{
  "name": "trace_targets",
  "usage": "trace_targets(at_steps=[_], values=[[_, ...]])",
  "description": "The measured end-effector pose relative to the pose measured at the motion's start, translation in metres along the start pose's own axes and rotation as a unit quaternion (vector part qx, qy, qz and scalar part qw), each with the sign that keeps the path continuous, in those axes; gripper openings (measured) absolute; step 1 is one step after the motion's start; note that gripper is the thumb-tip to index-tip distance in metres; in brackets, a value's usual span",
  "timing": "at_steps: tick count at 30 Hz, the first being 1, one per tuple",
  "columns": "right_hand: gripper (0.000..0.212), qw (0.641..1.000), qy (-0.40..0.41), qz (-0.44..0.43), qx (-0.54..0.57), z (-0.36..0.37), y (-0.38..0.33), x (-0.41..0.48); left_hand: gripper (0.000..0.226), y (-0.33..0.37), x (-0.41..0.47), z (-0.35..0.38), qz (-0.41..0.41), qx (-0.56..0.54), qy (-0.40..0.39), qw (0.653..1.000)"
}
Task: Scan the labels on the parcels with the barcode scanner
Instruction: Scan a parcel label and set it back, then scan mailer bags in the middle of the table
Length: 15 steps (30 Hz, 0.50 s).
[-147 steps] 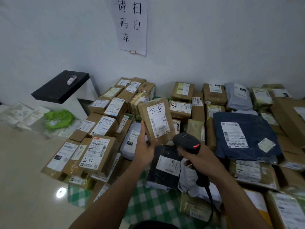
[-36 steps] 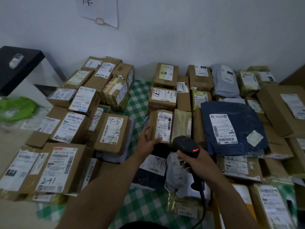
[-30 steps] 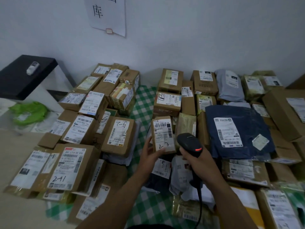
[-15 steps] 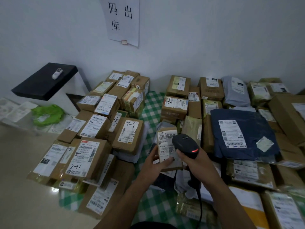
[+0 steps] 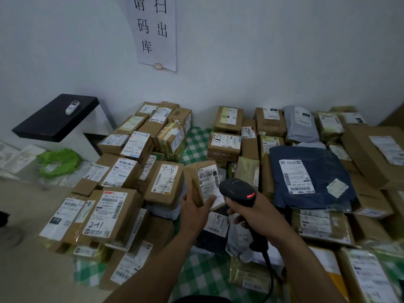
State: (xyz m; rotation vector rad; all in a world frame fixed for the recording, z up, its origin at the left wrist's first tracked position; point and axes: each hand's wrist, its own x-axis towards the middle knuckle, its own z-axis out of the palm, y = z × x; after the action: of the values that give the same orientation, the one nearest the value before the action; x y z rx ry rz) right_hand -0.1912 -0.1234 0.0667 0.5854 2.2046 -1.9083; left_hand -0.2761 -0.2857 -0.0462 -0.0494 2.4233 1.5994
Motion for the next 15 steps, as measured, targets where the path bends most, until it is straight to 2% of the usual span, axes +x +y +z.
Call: trace_targets(at_steps=[7, 15], values=[[0.016, 1.0, -0.014, -0.007, -0.016, 0.001, -0.011, -0.003, 0.096, 0.001, 0.002, -0.001, -0.02, 0.015, 0.003, 1.0], [0.021, 0.999, -0.025, 0.007, -0.031, 0.002, -0.008, 0.001, 0.102, -0.006, 0.005, -0.004, -0.037, 0.007, 0.01, 0.999]])
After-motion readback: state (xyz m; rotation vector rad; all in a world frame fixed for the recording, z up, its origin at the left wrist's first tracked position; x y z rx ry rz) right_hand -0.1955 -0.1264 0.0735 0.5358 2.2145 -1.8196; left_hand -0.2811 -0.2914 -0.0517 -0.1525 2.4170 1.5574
